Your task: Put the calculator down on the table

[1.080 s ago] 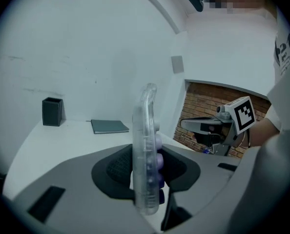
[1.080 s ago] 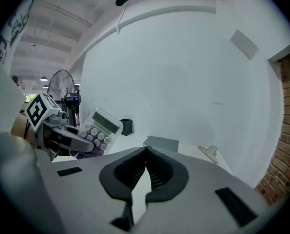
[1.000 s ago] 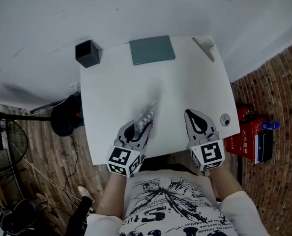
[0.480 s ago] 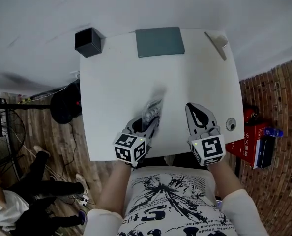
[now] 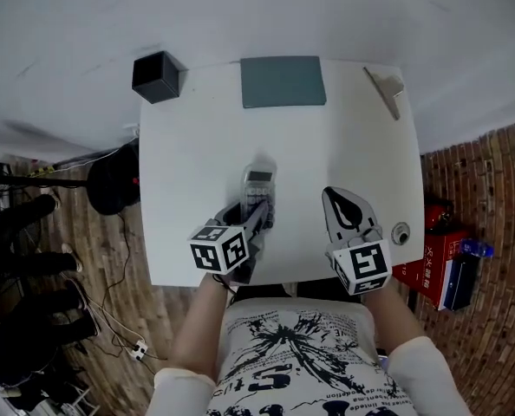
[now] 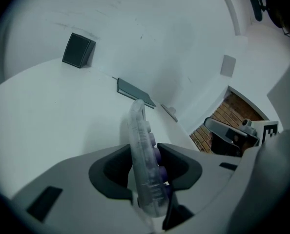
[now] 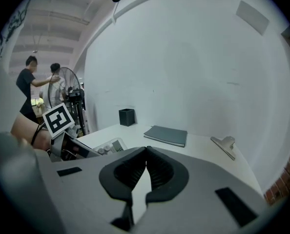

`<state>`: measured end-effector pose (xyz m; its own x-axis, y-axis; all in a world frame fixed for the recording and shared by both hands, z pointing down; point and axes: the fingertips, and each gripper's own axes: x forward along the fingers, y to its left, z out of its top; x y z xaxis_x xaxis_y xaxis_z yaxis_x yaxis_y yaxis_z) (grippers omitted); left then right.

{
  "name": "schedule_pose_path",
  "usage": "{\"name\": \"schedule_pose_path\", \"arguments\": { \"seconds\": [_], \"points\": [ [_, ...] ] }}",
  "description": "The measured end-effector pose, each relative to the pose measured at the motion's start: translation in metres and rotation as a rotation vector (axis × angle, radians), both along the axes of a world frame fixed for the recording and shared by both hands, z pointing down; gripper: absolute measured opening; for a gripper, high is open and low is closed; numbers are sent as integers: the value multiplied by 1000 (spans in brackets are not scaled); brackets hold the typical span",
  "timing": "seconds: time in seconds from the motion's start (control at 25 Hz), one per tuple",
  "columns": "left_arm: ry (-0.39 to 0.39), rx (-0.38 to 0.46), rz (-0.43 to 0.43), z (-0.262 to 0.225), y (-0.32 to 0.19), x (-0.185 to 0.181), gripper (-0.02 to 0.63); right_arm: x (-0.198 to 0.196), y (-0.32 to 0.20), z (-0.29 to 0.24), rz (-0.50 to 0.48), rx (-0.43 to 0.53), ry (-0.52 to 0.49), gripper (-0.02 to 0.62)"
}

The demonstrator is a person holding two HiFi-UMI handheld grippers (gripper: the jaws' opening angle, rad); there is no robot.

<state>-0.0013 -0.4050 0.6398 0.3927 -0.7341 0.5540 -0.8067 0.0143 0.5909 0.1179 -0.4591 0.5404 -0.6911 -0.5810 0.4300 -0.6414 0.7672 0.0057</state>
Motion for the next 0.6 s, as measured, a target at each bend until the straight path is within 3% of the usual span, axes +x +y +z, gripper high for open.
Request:
{"name": "schedule_pose_path", "arguments": {
  "seconds": [0.44, 0.6],
  "points": [
    [-104, -45, 0, 14, -6, -22, 240, -16, -12, 14, -16, -45, 10, 15],
    [-182, -57, -15, 19, -4, -34, 268, -28, -9, 15, -32, -47, 12, 14]
  ]
}}
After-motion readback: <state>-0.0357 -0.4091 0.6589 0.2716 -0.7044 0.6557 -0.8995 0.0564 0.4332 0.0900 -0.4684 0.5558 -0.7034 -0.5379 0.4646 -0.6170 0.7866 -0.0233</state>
